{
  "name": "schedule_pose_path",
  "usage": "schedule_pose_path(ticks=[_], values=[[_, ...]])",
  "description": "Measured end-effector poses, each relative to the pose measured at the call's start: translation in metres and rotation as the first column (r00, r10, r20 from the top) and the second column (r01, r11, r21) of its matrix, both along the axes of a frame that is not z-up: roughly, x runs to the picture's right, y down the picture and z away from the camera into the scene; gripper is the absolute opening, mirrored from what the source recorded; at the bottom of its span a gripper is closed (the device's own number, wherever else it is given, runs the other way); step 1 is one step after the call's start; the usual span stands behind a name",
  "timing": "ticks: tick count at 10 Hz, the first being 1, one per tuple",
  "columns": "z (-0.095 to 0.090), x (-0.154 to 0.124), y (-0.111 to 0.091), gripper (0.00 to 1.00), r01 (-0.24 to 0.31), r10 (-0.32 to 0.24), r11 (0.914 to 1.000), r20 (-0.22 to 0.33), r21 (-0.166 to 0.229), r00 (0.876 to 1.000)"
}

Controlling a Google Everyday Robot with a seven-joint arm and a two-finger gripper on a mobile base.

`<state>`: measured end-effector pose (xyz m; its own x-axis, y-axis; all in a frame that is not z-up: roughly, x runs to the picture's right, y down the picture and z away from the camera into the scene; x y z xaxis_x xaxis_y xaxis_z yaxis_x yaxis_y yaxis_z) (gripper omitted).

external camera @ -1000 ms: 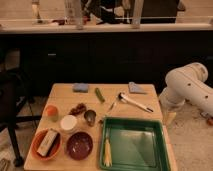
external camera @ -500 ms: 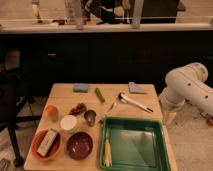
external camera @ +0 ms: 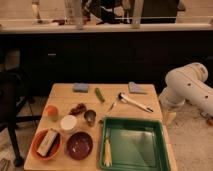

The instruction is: Place eraser in table surface

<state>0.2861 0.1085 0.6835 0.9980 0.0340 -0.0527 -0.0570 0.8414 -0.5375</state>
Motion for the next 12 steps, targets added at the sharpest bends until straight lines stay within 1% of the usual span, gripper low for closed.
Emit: schedule_pose_path(ticks=[2,3,5,6,7,8,9,10,11,12], values=[[-0.001,0.0,0.0,0.8,-0.001,0.001,1.0,0.004,0.01,1.0],[-0.004,-0.004,0.003,0.8,0.019,-0.019,0.9996,0.021,0.019,1.0],[-0.013,-0.025,0.011,0.8,0.074,-0.076,0.9965,0.065,0.04,0.995],[-0.018,-0.052,0.017,0.8,0.117,-0.122,0.9918,0.107,0.049,0.987],[-0.023,-0.076,0.023,0.8,0.158,-0.164,0.9859,0.145,0.056,0.976],[-0.027,-0.098,0.028,0.8,0.201,-0.21,0.9775,0.184,0.064,0.96],[-0.031,-0.119,0.034,0.8,0.242,-0.252,0.9676,0.225,0.072,0.941],[-0.036,-0.143,0.041,0.8,0.302,-0.314,0.9494,0.272,0.085,0.91],[-0.041,-0.167,0.048,0.8,0.358,-0.371,0.9284,0.313,0.1,0.874],[-0.044,-0.186,0.054,0.8,0.398,-0.411,0.9105,0.343,0.111,0.845]])
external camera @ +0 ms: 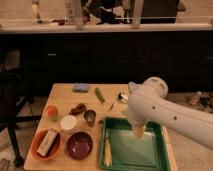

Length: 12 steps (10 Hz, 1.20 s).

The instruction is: Place eraser in table surface

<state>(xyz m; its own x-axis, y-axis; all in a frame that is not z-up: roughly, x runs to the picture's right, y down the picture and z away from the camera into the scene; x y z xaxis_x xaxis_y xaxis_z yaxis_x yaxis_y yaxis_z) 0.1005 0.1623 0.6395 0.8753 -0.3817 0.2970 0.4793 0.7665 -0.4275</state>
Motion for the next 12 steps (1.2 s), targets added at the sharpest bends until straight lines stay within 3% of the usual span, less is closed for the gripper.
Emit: schedule_pose_path(ticks=[2,3,9,12], values=[[-0.009,-0.047,0.018,0.8,0.125,-0.126,0.9921,0.078,0.01,0.989],[-0.011,-0.056,0.023,0.8,0.149,-0.15,0.9887,0.095,0.013,0.984],[-0.012,-0.058,0.024,0.8,0.153,-0.154,0.988,0.098,0.018,0.983],[-0.007,-0.075,0.025,0.8,0.179,-0.18,0.9837,0.153,0.021,0.972]])
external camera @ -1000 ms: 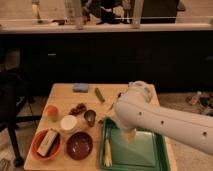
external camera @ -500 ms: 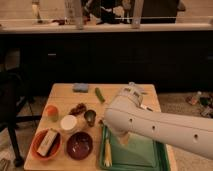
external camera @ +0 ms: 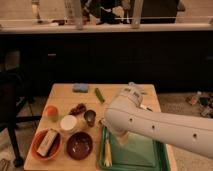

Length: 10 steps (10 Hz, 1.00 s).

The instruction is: Place eraser in table surface

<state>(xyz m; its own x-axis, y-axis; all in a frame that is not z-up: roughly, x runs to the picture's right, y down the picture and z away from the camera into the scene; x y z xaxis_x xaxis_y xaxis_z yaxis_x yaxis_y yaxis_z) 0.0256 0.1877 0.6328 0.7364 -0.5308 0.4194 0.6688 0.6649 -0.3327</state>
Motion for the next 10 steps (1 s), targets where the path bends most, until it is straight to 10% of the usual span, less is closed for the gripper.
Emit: schedule_pose_path(ticks=[10], values=[[0.029,-0.193,-0.001,0.8,0.191,-0.184,0.9816,0.24,-0.006,0.953]])
